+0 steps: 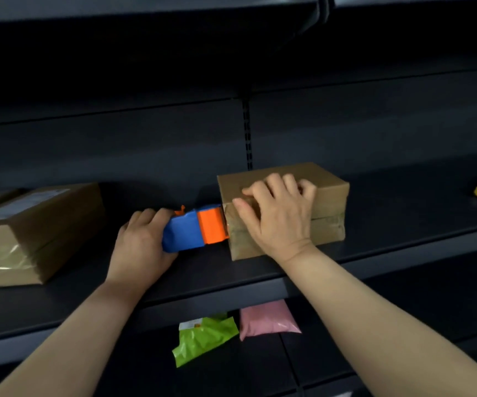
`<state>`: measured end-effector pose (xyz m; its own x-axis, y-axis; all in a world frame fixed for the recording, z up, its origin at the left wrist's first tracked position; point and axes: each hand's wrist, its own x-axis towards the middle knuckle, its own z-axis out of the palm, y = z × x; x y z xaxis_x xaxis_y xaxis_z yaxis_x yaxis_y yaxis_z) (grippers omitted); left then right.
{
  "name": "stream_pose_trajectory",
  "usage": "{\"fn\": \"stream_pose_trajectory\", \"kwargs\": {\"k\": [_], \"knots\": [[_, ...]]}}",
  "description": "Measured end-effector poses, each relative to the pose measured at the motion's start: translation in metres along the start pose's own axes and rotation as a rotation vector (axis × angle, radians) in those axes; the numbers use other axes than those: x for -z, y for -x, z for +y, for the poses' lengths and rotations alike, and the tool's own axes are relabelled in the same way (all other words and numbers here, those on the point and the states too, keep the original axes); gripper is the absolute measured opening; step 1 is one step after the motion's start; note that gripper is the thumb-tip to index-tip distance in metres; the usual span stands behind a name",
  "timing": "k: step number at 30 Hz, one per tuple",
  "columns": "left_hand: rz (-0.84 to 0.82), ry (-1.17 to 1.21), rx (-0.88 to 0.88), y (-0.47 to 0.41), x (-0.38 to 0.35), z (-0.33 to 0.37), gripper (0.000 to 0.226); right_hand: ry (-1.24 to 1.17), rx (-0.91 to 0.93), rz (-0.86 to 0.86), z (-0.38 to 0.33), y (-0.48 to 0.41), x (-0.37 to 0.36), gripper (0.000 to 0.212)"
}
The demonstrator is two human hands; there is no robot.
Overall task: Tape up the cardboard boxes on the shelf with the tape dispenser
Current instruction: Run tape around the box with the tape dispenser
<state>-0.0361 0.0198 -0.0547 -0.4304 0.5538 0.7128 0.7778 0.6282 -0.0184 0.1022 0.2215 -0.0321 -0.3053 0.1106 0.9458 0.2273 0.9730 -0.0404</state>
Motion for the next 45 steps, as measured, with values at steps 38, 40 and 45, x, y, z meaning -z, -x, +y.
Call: {"fn": "stream_pose_trajectory", "kwargs": {"k": [38,40,45], "knots": [[0.051,0.038,-0.076,-0.002,0.001,-0.003,0.062,-0.280,0.016,-0.809,0.044,-0.035,0.063,0.040],[0.051,0.041,-0.056,-0.003,0.000,-0.002,0.065,-0.291,0.012,-0.816,0.051,-0.034,0.066,0.039],[0.082,0.028,0.016,-0.002,-0.001,-0.007,0.063,-0.329,-0.022,-0.820,0.060,-0.033,0.071,0.039]]}}
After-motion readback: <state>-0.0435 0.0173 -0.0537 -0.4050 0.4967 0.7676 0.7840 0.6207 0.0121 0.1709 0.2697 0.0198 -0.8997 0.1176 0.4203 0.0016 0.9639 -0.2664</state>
